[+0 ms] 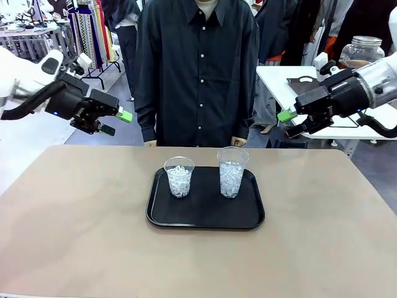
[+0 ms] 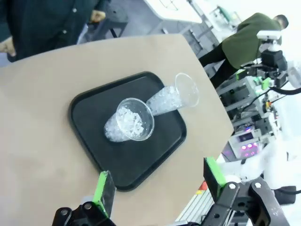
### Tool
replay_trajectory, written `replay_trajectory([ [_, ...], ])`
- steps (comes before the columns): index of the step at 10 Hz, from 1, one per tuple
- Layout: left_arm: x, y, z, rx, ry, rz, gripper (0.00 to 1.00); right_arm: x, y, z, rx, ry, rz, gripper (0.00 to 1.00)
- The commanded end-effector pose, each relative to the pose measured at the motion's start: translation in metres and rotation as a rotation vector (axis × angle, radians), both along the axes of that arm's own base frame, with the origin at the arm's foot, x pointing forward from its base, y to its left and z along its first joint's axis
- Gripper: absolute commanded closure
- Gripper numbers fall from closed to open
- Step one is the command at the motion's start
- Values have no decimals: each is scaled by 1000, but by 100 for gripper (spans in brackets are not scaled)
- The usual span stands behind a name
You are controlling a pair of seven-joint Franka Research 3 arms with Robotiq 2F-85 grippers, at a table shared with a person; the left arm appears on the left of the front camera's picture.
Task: Pour the drink into the iced cup.
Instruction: Pick up the iced cup indicated by the human and present it to them.
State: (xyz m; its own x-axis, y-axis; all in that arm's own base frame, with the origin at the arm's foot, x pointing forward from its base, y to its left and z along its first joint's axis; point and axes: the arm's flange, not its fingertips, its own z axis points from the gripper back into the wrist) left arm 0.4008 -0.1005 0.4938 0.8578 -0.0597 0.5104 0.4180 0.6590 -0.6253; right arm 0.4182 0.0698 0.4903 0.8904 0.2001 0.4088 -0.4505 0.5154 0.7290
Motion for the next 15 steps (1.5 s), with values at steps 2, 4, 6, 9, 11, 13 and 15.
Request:
replay_trajectory([
  [2,-1,5,8,-70,6,20,0,-3,-8,4,56,13,-8,0],
  [4,0,15,-1,-134,24,21,0,10,-5,-4,85,96,-39,0],
  [6,12,51,-12,-333,121,47,0,32,-22,-14,206,261,-94,0],
  [9,33,71,-32,-459,188,47,0,55,-35,-34,333,438,-80,0],
  [11,53,77,-52,-536,254,11,0,68,-48,-47,434,528,-54,0],
  [13,75,83,-71,-567,298,-3,0,77,-59,-66,499,578,-35,0],
  [15,92,89,-78,-568,321,-46,0,89,-68,-82,529,618,-27,0],
])
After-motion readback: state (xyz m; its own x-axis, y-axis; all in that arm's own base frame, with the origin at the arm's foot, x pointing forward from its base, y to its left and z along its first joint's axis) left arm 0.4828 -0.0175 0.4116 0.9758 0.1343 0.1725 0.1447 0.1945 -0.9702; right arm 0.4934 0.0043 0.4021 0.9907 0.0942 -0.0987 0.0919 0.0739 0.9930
